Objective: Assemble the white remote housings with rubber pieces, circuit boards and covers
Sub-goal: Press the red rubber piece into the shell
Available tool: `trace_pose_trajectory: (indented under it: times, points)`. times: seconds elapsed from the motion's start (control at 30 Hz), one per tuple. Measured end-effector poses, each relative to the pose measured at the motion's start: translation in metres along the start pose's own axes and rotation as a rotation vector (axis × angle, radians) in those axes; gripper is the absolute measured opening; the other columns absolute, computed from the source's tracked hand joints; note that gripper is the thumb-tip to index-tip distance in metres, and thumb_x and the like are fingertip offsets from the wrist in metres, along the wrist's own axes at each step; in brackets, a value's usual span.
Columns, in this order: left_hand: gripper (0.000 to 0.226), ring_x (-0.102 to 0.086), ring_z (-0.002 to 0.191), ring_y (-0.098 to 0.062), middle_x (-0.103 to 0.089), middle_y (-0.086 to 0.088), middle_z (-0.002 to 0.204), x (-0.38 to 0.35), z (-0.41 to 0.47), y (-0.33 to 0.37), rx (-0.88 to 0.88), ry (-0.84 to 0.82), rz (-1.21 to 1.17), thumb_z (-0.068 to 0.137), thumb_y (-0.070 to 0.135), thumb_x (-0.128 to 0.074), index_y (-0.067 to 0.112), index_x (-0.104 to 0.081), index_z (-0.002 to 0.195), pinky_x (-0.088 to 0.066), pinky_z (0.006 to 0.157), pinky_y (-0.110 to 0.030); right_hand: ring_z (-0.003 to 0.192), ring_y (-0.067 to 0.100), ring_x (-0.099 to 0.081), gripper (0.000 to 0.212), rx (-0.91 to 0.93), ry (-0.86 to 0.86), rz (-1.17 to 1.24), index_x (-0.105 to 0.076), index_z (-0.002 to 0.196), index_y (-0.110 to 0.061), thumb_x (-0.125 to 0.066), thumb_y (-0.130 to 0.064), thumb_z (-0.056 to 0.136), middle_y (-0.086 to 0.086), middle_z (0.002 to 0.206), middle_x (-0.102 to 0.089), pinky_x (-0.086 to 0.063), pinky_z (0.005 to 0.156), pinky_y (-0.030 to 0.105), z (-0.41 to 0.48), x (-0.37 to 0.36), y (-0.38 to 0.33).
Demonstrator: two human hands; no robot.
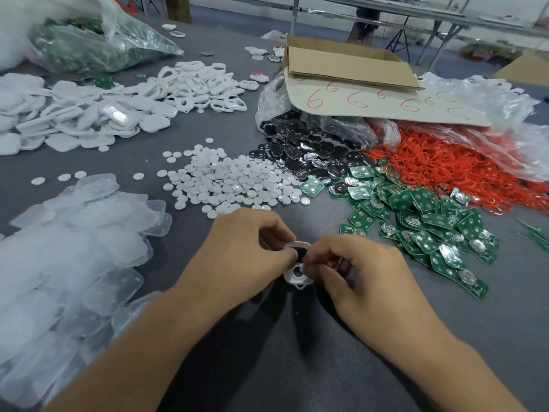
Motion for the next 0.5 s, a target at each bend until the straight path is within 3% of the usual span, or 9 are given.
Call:
trace_pose_trajectory:
  times: [0.17, 0.37, 0.5]
  points:
    - [0.010, -0.067, 0.064, 0.006, -0.072, 0.019, 0.068, -0.006, 0.000, 0.004, -0.019, -0.021, -0.045, 0.074, 0.026, -0.084, 0.031, -0.076, 0.076, -0.046, 0.058, -0.005, 0.083, -0.004, -0.049, 0.030, 0.000, -0.031, -0.102, -0.069, 0.081, -0.032, -0.076, -0.004, 0.076, -0.016, 0.085, -0.044, -0.035, 0.067, 0.005, -0.002, -0.004, -0.002]
    - [0.009, -0.066, 0.064, 0.008, -0.071, 0.021, 0.067, -0.007, -0.001, 0.005, -0.026, -0.021, -0.048, 0.076, 0.024, -0.082, 0.031, -0.077, 0.076, -0.046, 0.058, -0.005, 0.072, 0.001, -0.056, 0.019, -0.193, 0.021, 0.015, -0.075, 0.069, -0.029, -0.091, -0.020, 0.067, -0.013, 0.075, -0.054, -0.037, 0.060, 0.007, 0.001, 0.002, 0.011]
    - [0.010, -0.067, 0.063, 0.008, -0.073, 0.018, 0.068, -0.009, -0.001, 0.007, -0.022, -0.023, -0.086, 0.076, 0.020, -0.083, 0.029, -0.078, 0.078, -0.045, 0.058, -0.005, 0.053, 0.003, -0.051, 0.019, -0.334, -0.030, 0.169, -0.074, 0.065, -0.027, -0.092, -0.023, 0.065, -0.004, 0.072, -0.060, -0.039, 0.053, 0.017, 0.001, -0.002, 0.023]
Point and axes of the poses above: each hand's wrist, its own z-axis towards the middle knuckle, its own x-axis out of the back of the hand, y = z × x, the point moved 9 cm from there along z, towards the middle knuckle
